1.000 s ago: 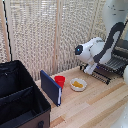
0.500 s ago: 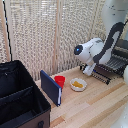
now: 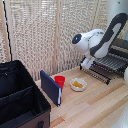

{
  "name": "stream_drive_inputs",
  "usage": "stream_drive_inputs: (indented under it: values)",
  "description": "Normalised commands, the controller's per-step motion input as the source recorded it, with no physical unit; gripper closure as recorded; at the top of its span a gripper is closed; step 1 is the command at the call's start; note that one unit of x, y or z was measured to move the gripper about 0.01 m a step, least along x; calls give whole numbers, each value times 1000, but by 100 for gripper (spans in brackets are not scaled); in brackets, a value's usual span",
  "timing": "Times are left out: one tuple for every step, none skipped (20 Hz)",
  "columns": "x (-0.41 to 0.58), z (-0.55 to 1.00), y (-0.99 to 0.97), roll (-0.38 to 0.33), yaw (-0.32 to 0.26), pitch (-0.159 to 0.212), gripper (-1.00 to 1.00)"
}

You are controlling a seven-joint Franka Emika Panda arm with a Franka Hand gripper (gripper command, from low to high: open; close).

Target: Gently stretch your hand towards the oven tray's handle, obtaining a firm grip, and draw it cautiously out of the oven. Transition your grip to the hot dog bowl, gingerly seizing the edge, and elevate it from the surface. Hover the bowl over the tray, delicately lower it, and temper your grip, establishing the bowl's equilibrium.

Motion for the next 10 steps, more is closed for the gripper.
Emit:
stream_drive_inputs:
  values:
    - [-20, 500, 11, 161, -308, -3, -100]
    - [-17, 480, 0, 167, -310, -1, -100]
    - [-17, 471, 0, 168, -313, 0, -100]
    - [-17, 466, 0, 171, -315, 0, -100]
    - [-17, 460, 0, 171, -317, 0, -100]
    - [-20, 454, 0, 170, -318, -2, -100]
    - [-26, 451, 0, 171, -321, -7, -100]
    - [-29, 446, 0, 173, -324, -11, -100]
    - [-37, 446, 11, 171, -324, -19, -100]
    - [-46, 429, 43, 177, -321, -31, -100]
